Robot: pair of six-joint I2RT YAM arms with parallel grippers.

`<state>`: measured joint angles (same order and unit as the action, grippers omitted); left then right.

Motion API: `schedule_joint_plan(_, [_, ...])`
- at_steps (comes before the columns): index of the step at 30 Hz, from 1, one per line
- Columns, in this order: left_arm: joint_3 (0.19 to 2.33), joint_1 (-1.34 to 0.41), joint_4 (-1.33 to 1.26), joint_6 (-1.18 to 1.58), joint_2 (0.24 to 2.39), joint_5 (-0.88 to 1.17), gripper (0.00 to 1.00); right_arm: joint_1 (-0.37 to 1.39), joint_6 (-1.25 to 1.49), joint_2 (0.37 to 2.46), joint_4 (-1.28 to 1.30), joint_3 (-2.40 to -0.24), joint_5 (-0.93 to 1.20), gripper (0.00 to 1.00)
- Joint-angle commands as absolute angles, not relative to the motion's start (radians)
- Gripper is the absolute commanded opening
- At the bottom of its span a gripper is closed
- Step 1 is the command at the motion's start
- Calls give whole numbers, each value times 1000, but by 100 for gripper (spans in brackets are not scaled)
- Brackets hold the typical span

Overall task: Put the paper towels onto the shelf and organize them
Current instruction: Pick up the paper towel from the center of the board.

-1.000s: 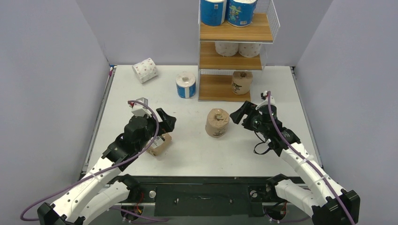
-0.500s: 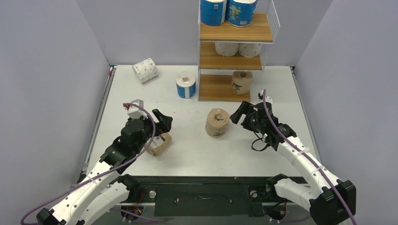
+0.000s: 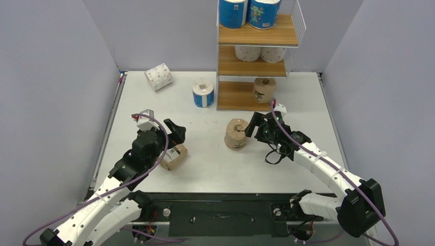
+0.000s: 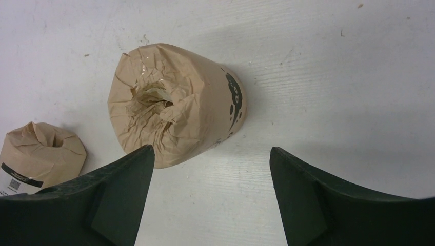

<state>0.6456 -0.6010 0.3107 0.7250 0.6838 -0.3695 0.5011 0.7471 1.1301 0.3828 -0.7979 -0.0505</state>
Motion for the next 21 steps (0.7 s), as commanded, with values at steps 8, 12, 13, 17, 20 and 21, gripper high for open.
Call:
schedule_joint_plan(8, [615, -596, 250, 781, 680, -351, 96, 517, 745, 1275, 338, -900, -149, 73])
schedule_joint_plan(12, [620, -597, 243, 796, 685, -336, 97, 507, 765, 1310, 288, -906, -100, 71])
schedule_joint_plan(13, [622, -596, 242, 794, 686, -335, 96, 509, 768, 1319, 279, -909, -90, 71])
schedule_joint_plan(17, [620, -594, 205, 770, 706, -328, 96, 513, 778, 1370, 276, -929, -52, 71])
schedule_joint_plan(20, [612, -594, 180, 770, 720, -316, 96, 514, 797, 1387, 256, -914, -18, 71])
schedule_joint_plan(21, [603, -594, 164, 770, 729, -315, 96, 515, 805, 1392, 238, -914, -13, 71])
